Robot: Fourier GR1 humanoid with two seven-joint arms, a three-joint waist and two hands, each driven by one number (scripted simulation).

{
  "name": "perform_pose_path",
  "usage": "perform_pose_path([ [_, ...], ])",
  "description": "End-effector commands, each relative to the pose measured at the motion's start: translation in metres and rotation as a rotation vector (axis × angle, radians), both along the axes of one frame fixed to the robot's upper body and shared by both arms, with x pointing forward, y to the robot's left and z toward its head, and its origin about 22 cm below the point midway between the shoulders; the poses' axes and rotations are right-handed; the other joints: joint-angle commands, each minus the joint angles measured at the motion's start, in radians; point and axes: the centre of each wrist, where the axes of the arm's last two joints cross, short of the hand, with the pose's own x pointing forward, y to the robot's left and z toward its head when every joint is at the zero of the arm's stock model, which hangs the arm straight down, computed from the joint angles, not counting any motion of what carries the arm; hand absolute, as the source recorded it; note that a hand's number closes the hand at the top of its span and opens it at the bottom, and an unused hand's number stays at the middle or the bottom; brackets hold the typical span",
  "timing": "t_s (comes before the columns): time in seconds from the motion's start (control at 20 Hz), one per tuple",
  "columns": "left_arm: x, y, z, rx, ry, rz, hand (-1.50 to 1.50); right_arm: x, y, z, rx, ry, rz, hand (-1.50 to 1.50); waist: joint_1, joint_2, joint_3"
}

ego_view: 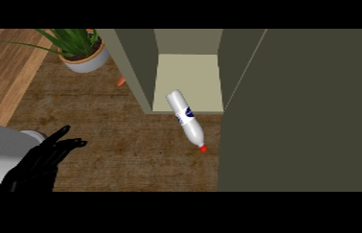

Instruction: Pick up the bottled water, place it into the cabinet and close the cabinet

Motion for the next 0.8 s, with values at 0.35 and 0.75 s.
perform_pose_path([
  [0.35,-0.009,0.045,0.021,0.015,0.0,0.018,-1.5,0.004,0.047,0.065,-0.202,-0.226,0.204,1.5,0.027,-0.007,-0.009],
  [0.75,-0.017,0.067,0.027,0.009,0.019,0.024,-1.5,0.023,0.064,0.062,-0.25,-0.247,0.309,1.5,0.053,-0.016,-0.016],
])
